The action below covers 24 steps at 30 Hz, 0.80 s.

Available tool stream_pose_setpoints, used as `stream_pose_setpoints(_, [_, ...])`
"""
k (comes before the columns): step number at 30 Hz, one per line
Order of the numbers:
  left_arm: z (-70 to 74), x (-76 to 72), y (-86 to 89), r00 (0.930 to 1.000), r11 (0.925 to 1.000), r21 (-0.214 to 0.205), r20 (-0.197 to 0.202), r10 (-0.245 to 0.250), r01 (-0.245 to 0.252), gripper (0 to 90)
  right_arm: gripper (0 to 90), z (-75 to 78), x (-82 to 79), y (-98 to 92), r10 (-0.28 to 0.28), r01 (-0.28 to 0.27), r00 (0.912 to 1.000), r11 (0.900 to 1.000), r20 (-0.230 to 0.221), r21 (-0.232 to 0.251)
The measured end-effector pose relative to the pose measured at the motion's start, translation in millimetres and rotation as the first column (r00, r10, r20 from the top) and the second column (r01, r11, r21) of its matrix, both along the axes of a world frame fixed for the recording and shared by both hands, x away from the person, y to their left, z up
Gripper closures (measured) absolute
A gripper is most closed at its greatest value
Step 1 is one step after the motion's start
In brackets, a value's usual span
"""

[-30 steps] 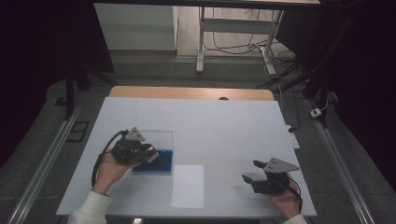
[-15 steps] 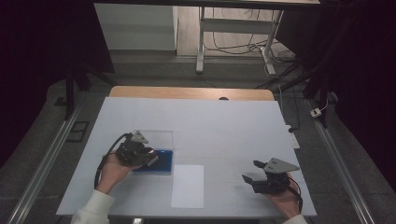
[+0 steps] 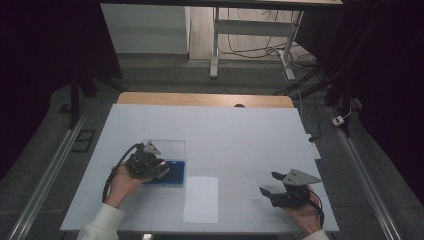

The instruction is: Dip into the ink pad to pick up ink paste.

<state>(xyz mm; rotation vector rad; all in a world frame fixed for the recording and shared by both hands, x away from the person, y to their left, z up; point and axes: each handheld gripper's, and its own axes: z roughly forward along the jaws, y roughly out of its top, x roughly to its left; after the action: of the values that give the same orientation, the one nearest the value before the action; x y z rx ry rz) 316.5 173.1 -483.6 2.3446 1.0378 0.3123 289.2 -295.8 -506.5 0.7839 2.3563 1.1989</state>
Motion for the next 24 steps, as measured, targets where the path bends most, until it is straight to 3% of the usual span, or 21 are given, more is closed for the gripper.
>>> stream_pose_setpoints(4, [-2.8,-1.5,-4.3,1.0000,0.9997,0.025,0.006,0.005,-0.005,71.0,27.2,1.0,-1.2,-0.7,-0.003,0.003,1.0000,1.0000,0.001,0.004])
stream_pose_setpoints(24, [-6.5,-2.1,-1.4,0.9999,1.0000,0.000,0.014,0.007,-0.007,71.2,27.2,3.3,-2.7,-2.0,-0.007,0.007,0.9999,0.9999,0.012,0.010])
